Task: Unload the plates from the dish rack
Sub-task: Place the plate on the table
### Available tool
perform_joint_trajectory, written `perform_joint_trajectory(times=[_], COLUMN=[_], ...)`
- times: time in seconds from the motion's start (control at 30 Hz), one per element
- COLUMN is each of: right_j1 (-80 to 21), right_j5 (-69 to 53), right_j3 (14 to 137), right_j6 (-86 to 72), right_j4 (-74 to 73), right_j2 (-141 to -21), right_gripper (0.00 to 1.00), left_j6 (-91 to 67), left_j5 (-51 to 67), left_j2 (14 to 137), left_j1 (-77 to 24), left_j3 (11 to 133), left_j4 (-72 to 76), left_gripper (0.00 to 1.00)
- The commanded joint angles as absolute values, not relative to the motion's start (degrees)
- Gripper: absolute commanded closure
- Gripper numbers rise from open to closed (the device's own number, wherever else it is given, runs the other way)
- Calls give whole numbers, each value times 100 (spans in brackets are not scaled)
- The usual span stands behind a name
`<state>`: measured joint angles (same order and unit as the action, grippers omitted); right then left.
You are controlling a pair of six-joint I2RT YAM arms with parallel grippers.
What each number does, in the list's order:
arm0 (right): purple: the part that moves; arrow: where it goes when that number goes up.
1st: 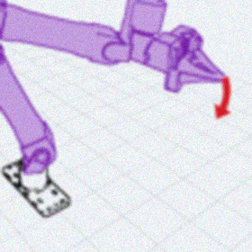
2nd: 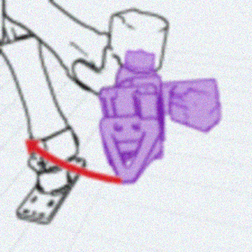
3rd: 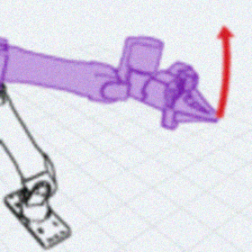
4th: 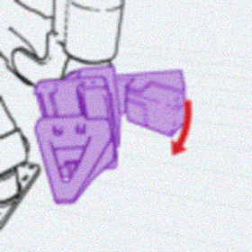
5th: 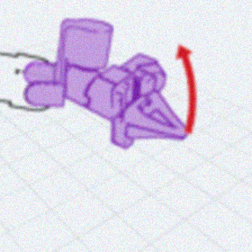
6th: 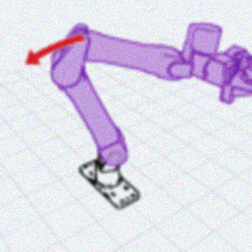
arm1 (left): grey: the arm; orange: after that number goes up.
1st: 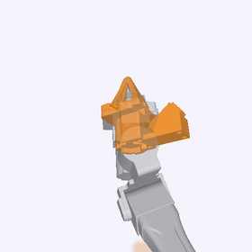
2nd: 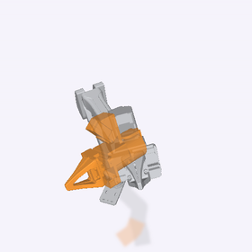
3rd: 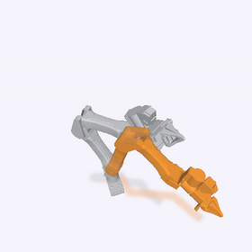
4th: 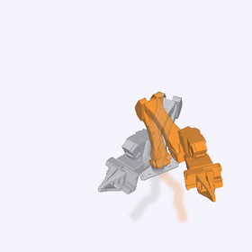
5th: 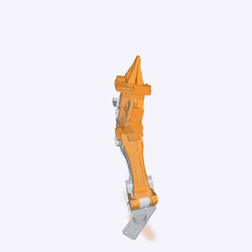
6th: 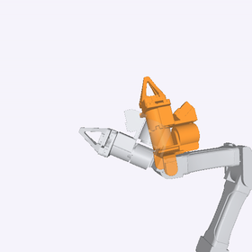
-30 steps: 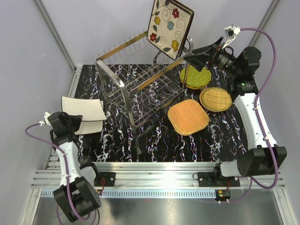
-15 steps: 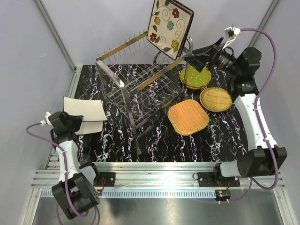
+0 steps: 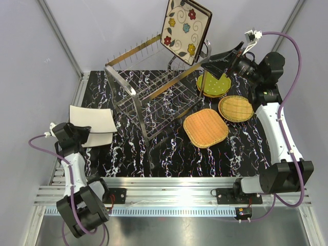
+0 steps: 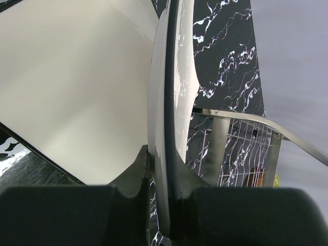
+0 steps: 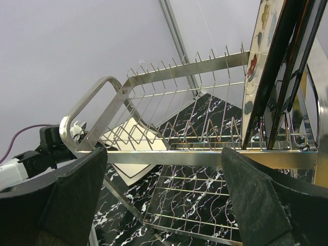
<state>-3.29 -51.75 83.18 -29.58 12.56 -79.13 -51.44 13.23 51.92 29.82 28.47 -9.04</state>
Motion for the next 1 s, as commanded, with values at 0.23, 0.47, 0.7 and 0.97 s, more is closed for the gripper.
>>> perform_joint_trajectory(times=[0.23,0.47,0.7,0.97], right_j1=[-290,-290,-290,-290], right_j5=[-5256,-5256,-5256,-5256], right_j3=[8288,8271,8279,8288], right_j6=[-2927,-2927,-2936,-2962], right_j4=[1441,1441,1450,1450], right_j2=[-7682,-7673,-7673,-7682], right_gripper=[0,0,0,0], left_j6=[-5045,-4966,-4852,-4711], left_j5=[1714,1881,2127,2267], left_j2=[5449,5554,5678,5950], left_j1=[3217,3366,3559,3604], left_j3=[2848,2681,2514,2329], left_j4=[-193,-194,-80,132], left_gripper=[95,86,78,71])
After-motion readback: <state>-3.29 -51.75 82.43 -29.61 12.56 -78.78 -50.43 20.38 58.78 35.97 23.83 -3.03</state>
